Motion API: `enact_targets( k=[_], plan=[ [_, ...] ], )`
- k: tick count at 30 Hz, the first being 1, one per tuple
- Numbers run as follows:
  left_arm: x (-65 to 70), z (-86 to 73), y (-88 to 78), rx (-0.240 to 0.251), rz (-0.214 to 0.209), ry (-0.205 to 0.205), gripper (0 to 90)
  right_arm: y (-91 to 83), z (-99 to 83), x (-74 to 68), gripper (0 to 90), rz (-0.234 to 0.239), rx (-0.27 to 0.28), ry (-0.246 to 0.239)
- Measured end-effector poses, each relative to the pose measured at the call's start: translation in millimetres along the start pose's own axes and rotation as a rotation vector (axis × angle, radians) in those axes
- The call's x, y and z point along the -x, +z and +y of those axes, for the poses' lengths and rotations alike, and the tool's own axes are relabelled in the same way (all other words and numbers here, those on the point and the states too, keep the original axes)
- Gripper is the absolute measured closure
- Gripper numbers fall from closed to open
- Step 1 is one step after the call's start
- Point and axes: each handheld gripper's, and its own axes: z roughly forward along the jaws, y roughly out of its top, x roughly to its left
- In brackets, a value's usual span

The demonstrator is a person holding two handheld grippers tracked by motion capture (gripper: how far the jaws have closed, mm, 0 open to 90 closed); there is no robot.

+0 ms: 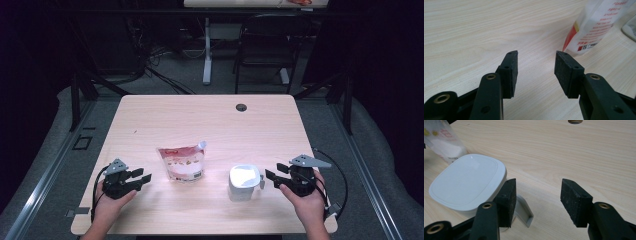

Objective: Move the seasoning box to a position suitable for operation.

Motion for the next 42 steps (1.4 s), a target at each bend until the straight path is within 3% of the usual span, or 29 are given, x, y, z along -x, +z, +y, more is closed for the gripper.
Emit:
enact_targets(
  k=[2,11,15,19,25,30,42],
  plan=[
    [0.2,-0.1,0.1,0.002,0.002,0.000,53.7,0.7,4.7,-1.7,45.5,-0.008,-0.009,0.005],
    [0.3,-0.7,-0.1,0.002,0.002,-0.004,53.7,0.6,28.0,-13.0,43.6,0.034,-0.035,0.040],
    [0.1,-1.0,0.3,0.012,0.003,-0.006,53.7,2.1,33.8,-19.4,43.3,0.039,-0.071,0.040],
    [0.0,-0.9,0.3,0.008,0.002,-0.002,53.7,5.3,34.9,-21.8,43.6,0.010,-0.106,0.029],
    [-0.2,-0.9,0.3,0.010,0.003,-0.002,53.6,6.6,32.5,-18.9,44.7,0.003,-0.106,0.049],
    [0.3,-0.8,0.2,0.008,0.004,-0.004,53.6,10.6,29.8,-19.1,45.7,0.014,-0.127,0.047],
    [0.1,-1.0,0.4,0.011,0.002,-0.004,53.6,10.6,27.2,-18.3,51.7,0.051,-0.118,0.074]
  ],
)
